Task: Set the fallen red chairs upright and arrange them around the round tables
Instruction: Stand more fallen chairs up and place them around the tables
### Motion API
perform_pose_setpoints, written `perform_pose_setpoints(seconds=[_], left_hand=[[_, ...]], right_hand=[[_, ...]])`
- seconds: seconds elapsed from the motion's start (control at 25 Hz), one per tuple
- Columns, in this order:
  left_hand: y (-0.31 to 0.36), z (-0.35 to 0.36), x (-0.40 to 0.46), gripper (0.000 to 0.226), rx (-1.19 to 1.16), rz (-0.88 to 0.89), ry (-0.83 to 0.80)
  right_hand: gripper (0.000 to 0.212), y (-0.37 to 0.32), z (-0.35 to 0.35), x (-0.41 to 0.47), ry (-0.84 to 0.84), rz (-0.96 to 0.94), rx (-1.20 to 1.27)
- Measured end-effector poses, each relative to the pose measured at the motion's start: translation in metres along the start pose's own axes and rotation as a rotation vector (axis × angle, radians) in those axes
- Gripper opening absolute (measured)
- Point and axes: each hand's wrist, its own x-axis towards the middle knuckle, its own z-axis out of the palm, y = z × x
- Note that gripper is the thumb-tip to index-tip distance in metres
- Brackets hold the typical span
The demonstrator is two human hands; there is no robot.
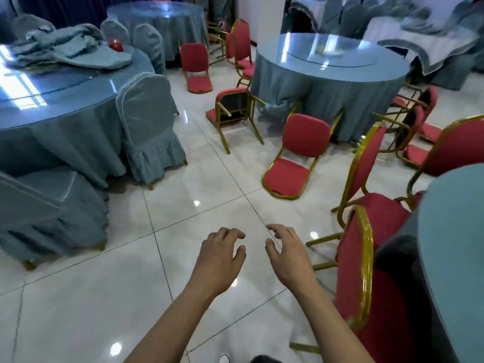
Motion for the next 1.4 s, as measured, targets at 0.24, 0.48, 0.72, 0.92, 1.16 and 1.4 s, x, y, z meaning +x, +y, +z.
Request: perform_pose_setpoints(seconds=[0.24, 0.48, 0.72, 0.92, 1.16, 1.4], left_hand=[[-0.019, 0.0, 0.177, 0.028, 0.013, 0.083, -0.071], [-0.026, 0.01, 0.37, 0.028, 0.036, 0.1, -0.149], [-0.01, 0.008, 0.554, 0.028, 0.009, 0.108, -0.158], [0.004, 0.041, 0.697, 0.028, -0.044, 0.156, -0.229], [-0.001, 0.102, 0.873, 0.028, -0.055, 0.195, -0.372], [-0.048, 0.196, 1.019, 0.03, -0.012, 0.11, -0.464]], right_hand=[[0.036, 0.023, 0.009, 0.15, 0.085, 0.101, 0.032], [0.034, 0.065, 0.016, 0.33, 0.118, 0.202, 0.106], [0.035, 0.085, -0.005, 0.498, 0.106, 0.215, 0.064], [0.036, 0.131, -0.028, 0.612, 0.106, 0.289, 0.019], [0.033, 0.203, -0.032, 0.755, 0.16, 0.477, 0.012], [0.033, 0.299, 0.018, 0.872, 0.126, 0.662, 0.025]])
